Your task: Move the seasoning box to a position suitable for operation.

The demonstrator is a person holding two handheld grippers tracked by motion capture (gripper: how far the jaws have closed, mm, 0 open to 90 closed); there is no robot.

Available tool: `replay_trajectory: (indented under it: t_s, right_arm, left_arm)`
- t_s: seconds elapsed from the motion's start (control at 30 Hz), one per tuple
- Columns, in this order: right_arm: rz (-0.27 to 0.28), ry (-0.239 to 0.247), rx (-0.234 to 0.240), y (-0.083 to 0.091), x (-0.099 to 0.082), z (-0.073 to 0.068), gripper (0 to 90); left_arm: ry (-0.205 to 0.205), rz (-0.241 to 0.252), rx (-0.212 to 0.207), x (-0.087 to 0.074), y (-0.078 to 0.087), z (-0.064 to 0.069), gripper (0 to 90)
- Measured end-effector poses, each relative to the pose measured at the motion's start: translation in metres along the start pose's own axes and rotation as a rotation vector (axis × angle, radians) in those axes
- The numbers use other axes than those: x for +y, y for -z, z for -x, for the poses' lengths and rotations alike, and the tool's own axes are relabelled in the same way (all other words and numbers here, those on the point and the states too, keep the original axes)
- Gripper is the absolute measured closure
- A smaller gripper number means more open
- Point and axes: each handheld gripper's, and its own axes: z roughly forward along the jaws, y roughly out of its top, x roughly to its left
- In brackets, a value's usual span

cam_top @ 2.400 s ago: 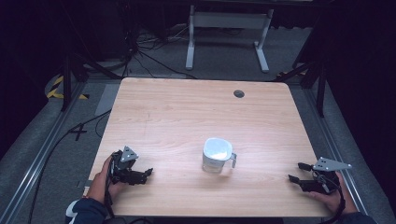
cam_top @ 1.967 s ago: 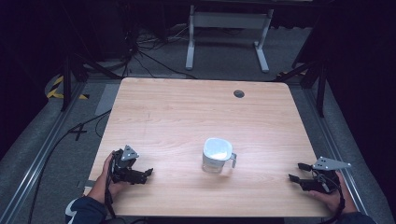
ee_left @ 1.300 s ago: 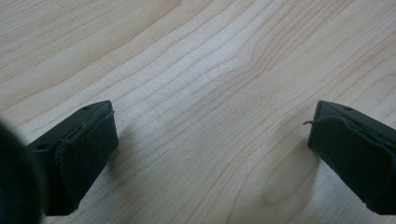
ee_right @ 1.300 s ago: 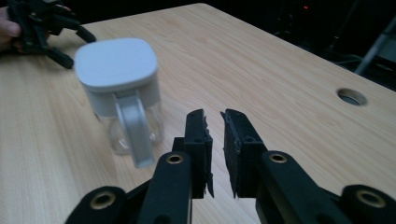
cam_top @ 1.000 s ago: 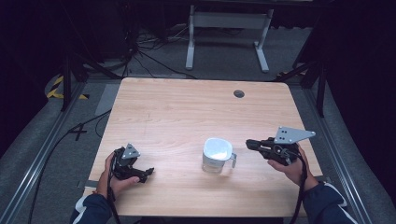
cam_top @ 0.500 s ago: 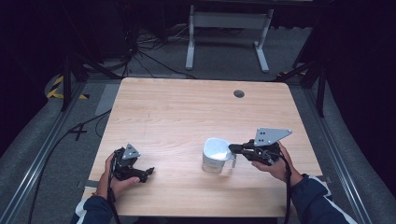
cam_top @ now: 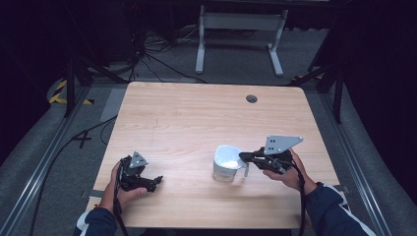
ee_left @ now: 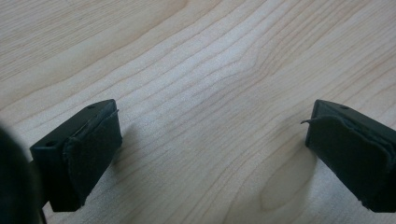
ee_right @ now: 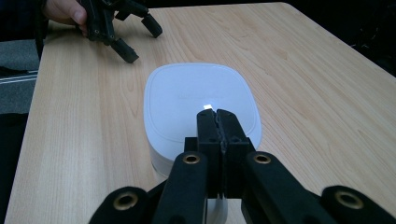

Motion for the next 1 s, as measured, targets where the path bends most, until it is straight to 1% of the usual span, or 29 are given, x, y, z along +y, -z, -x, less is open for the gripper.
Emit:
replay_trajectory:
  t_s: [0.03, 0.07, 0.1, 0.13, 0.2, 0.23, 0.27, 0.3, 0.33, 0.43, 0.47, 0.5, 0.53, 0.57, 0.6, 0.63, 0.67, 0.7, 0.73, 0.8, 0.93, 1.0]
  right_arm:
    - [0.001, -0.002, -0.001, 0.000, 0.000, 0.000, 89.7]
    - [0.002, -0.001, -0.001, 0.000, 0.000, 0.000, 89.8]
    - [0.002, 0.000, -0.002, 0.000, 0.000, 0.000, 89.9]
    - [0.001, 0.000, -0.002, 0.000, 0.000, 0.000, 89.9]
    - [0.001, -0.002, -0.001, 0.001, -0.001, 0.000, 90.0]
    - [0.001, -0.002, -0.003, 0.001, -0.001, 0.000, 90.0]
    - [0.001, -0.003, -0.004, 0.001, -0.001, 0.000, 90.0]
    - [0.001, -0.002, -0.006, 0.001, -0.001, 0.000, 90.0]
    - [0.001, -0.002, -0.006, 0.001, -0.001, 0.000, 90.0]
    - [-0.001, 0.001, -0.008, 0.003, -0.002, 0.000, 90.0]
    - [0.001, -0.003, -0.007, 0.003, -0.002, 0.001, 90.0]
    - [0.001, -0.003, -0.007, 0.003, -0.002, 0.001, 90.0]
    - [0.003, -0.004, -0.007, 0.003, -0.003, 0.000, 90.0]
    - [0.002, -0.002, -0.008, 0.003, -0.003, 0.000, 90.0]
    - [0.001, -0.003, -0.009, 0.003, -0.003, 0.000, 90.0]
    - [0.001, -0.002, -0.009, 0.003, -0.003, 0.000, 90.0]
    - [-0.001, 0.000, -0.011, 0.004, -0.003, 0.000, 90.0]
    - [-0.001, 0.001, -0.011, 0.004, -0.003, 0.000, 90.0]
    - [0.001, -0.001, -0.008, 0.004, -0.003, 0.000, 90.0]
    - [0.001, 0.001, -0.008, 0.005, -0.004, 0.000, 90.0]
    - [0.002, 0.002, -0.009, 0.005, -0.004, 0.000, 90.0]
    - [0.001, 0.002, -0.010, 0.005, -0.004, 0.000, 90.0]
  left_arm:
    - [-0.004, 0.016, -0.004, 0.000, 0.000, 0.001, 7.3]
    - [-0.007, 0.022, -0.002, 0.000, 0.001, 0.001, 12.0]
    - [-0.003, 0.027, -0.009, 0.000, 0.001, 0.002, 16.6]
    - [-0.019, 0.028, -0.003, 0.000, 0.002, 0.002, 18.1]
    - [0.003, 0.044, -0.006, 0.001, 0.000, 0.005, 22.3]
    - [-0.002, 0.041, -0.006, 0.003, 0.000, 0.006, 25.7]
    - [-0.019, 0.045, -0.007, 0.004, -0.001, 0.008, 26.1]
    - [-0.024, 0.045, -0.010, 0.007, -0.002, 0.011, 26.4]
    - [-0.024, 0.045, -0.010, 0.007, -0.002, 0.011, 27.2]
    - [-0.056, 0.058, -0.024, 0.016, 0.000, 0.019, 28.4]
    - [-0.072, 0.082, -0.019, 0.020, 0.000, 0.022, 29.1]
    - [-0.065, 0.092, -0.030, 0.024, 0.001, 0.025, 29.1]
    - [-0.083, 0.106, -0.034, 0.029, 0.003, 0.028, 29.5]
    - [-0.080, 0.123, -0.040, 0.032, 0.003, 0.032, 30.5]
    - [-0.099, 0.129, -0.042, 0.037, 0.003, 0.035, 30.9]
    - [-0.109, 0.139, -0.053, 0.043, 0.003, 0.040, 31.3]
    - [-0.132, 0.152, -0.053, 0.047, 0.003, 0.043, 32.4]
    - [-0.144, 0.155, -0.059, 0.051, 0.003, 0.046, 33.0]
    - [-0.144, 0.156, -0.067, 0.055, 0.002, 0.050, 33.1]
    - [-0.168, 0.163, -0.069, 0.062, 0.001, 0.057, 33.7]
    - [-0.184, 0.185, -0.075, 0.075, 0.000, 0.066, 34.7]
    - [-0.181, 0.211, -0.074, 0.081, 0.000, 0.070, 36.0]
